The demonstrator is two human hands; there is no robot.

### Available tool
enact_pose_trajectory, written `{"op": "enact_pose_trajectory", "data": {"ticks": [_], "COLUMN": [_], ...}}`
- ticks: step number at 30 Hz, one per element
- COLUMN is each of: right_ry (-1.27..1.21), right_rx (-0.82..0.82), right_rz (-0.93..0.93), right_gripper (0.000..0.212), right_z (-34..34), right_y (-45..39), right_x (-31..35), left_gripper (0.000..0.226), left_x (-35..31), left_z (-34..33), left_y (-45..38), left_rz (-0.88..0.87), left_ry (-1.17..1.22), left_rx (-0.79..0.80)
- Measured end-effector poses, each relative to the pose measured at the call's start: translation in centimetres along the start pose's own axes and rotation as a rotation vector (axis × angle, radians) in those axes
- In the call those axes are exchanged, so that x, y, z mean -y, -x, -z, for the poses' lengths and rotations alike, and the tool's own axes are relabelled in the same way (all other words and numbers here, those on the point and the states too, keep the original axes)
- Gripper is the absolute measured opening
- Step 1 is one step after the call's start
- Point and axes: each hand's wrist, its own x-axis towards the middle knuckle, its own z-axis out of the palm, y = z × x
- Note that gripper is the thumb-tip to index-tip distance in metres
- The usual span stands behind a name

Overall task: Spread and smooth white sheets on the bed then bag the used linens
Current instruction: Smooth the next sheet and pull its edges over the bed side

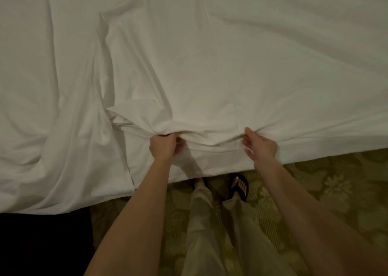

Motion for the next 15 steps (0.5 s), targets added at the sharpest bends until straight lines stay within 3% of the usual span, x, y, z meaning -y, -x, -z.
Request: {"op": "enact_pose_trajectory", "data": {"ticks": [3, 6, 12, 15], "right_ry": [0.046, 0.055, 0.011, -0.028], "right_rx": [-0.035, -0.012, 0.104, 0.095], "right_rz": [0.077, 0.054, -0.116, -0.144], "right_gripper": [0.029, 0.041, 0.037, 0.038], "right_z": [1.1, 2.0, 2.1, 1.6], "right_y": [0.4, 1.0, 3.4, 3.5], "right_x": [-0.1, -0.5, -2.4, -2.5], "left_gripper": [0.024, 0.018, 0.019, 0.025], "left_x": [-0.3, 0.9, 6.9, 6.6], "left_z": [-0.8, -0.1, 4.7, 4.5], "left_y": [-0.9, 1.1, 6.0, 6.4], "left_rz": [-0.033, 0.072, 0.164, 0.172], "left_ry": [-0.076, 0.183, 0.575, 0.620], "left_rx": [-0.031, 0.051, 0.143, 0.159]}}
